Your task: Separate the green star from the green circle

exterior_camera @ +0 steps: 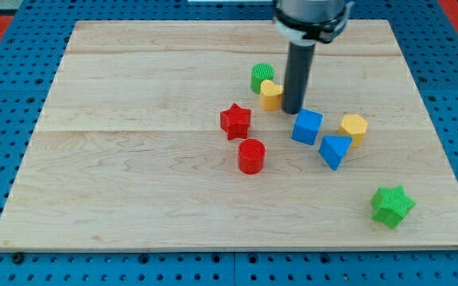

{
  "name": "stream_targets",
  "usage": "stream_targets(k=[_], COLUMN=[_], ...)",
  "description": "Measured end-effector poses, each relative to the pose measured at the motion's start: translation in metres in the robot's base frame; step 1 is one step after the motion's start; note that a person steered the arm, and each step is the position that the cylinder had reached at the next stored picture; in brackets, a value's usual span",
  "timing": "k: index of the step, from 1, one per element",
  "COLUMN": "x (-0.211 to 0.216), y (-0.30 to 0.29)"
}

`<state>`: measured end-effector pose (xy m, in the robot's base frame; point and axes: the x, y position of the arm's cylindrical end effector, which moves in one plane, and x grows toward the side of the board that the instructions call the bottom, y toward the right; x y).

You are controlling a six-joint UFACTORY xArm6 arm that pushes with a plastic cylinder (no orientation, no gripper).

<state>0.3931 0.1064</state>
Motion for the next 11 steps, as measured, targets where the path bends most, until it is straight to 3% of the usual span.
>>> stream_targets(k=[1,2,3,4,5,8,10,11], x=[-0.051,-0.083,-0.046,-0.019,-0.039,0.080,0.128,0.124], y=[-0.005,-0.077,-0.126,-0.113,-0.148,-0.064,0.039,0.006])
